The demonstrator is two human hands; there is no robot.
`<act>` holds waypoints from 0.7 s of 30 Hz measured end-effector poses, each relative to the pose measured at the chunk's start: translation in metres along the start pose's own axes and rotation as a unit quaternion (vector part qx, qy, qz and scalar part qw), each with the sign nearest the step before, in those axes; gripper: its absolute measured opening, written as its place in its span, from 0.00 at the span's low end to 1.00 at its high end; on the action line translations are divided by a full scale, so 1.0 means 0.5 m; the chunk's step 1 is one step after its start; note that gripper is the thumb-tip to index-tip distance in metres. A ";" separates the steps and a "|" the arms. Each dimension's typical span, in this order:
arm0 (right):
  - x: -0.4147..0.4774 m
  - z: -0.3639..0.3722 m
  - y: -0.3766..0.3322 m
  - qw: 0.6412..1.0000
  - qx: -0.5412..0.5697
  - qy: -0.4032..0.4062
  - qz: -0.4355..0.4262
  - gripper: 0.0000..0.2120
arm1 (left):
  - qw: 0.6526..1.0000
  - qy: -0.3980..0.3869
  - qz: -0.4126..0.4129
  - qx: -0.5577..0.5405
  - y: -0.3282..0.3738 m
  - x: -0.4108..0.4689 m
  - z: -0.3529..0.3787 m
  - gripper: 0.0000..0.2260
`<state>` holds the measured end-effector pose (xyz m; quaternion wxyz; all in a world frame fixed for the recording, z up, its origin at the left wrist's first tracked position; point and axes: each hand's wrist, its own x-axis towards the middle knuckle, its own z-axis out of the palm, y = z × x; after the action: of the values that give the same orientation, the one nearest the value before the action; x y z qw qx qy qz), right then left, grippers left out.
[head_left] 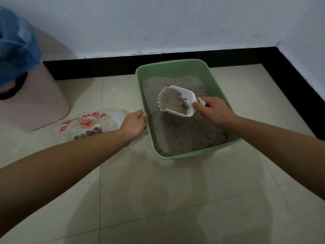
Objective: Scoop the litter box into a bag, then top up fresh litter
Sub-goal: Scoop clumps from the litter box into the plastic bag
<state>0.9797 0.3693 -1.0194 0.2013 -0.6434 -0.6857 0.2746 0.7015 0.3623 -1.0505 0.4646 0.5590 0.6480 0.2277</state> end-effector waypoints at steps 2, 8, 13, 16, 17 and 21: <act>0.002 -0.009 -0.007 0.999 0.024 0.026 0.007 0.16 | 1.000 -0.008 -0.002 0.007 0.006 -0.001 -0.006 0.12; -0.018 0.000 -0.007 0.999 -0.019 -0.019 0.026 0.15 | 1.000 -0.010 -0.018 0.008 0.019 -0.009 -0.012 0.15; -0.003 -0.005 -0.044 0.997 0.055 0.057 0.017 0.17 | 0.999 -0.014 -0.030 0.002 0.027 -0.014 -0.015 0.15; -0.007 0.006 -0.040 1.000 -0.014 0.014 0.023 0.16 | 0.999 -0.020 -0.031 0.014 0.031 -0.017 -0.016 0.15; -0.011 0.011 -0.033 0.999 -0.037 0.003 0.028 0.17 | 0.999 -0.022 -0.030 0.016 0.032 -0.017 -0.016 0.15; -0.014 0.008 -0.026 0.998 -0.032 0.048 0.033 0.18 | 0.999 -0.032 -0.023 0.016 0.030 -0.014 -0.017 0.12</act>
<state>0.9680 0.3616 -1.0137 0.2043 -0.6841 -0.6623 0.2272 0.7016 0.3616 -1.0318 0.4812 0.5583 0.6491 0.1880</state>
